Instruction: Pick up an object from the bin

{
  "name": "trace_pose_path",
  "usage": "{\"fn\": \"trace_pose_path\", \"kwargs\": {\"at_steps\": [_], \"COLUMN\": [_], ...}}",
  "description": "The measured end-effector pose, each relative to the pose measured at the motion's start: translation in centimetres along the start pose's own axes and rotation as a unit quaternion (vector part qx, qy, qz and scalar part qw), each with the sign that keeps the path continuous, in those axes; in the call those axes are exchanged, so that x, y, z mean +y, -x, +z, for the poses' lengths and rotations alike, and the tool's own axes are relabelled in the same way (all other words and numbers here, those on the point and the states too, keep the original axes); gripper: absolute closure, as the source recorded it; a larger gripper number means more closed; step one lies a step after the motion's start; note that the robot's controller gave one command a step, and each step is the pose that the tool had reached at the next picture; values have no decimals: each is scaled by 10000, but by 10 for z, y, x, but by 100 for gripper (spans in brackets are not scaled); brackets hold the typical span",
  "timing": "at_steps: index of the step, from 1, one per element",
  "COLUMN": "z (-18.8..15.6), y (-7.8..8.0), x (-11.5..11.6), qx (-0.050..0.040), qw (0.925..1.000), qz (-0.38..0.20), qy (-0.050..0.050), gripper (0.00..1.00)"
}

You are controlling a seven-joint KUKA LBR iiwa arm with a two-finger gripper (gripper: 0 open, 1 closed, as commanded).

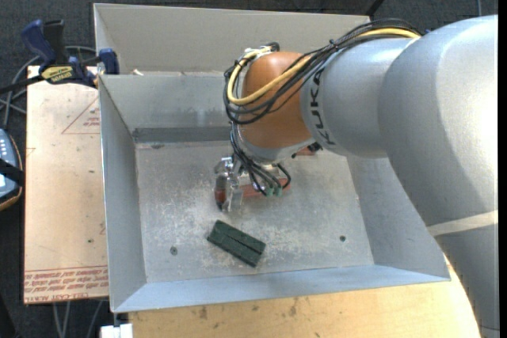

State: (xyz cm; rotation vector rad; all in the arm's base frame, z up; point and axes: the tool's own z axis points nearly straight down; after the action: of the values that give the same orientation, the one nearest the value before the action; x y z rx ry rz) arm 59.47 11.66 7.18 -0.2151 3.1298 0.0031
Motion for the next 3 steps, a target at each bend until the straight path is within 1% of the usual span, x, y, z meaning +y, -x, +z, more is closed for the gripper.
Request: {"fn": "trace_pose_path", "kwargs": {"at_steps": [1,2,3], "z": [0,0,-114], "y": [0,0,40], "x": [0,0,24], "qx": [2,1,-34], "qw": [10000,10000,9918], "qz": [1,7,-1281], "qy": [0,2,0], "gripper": [0,100,100]}}
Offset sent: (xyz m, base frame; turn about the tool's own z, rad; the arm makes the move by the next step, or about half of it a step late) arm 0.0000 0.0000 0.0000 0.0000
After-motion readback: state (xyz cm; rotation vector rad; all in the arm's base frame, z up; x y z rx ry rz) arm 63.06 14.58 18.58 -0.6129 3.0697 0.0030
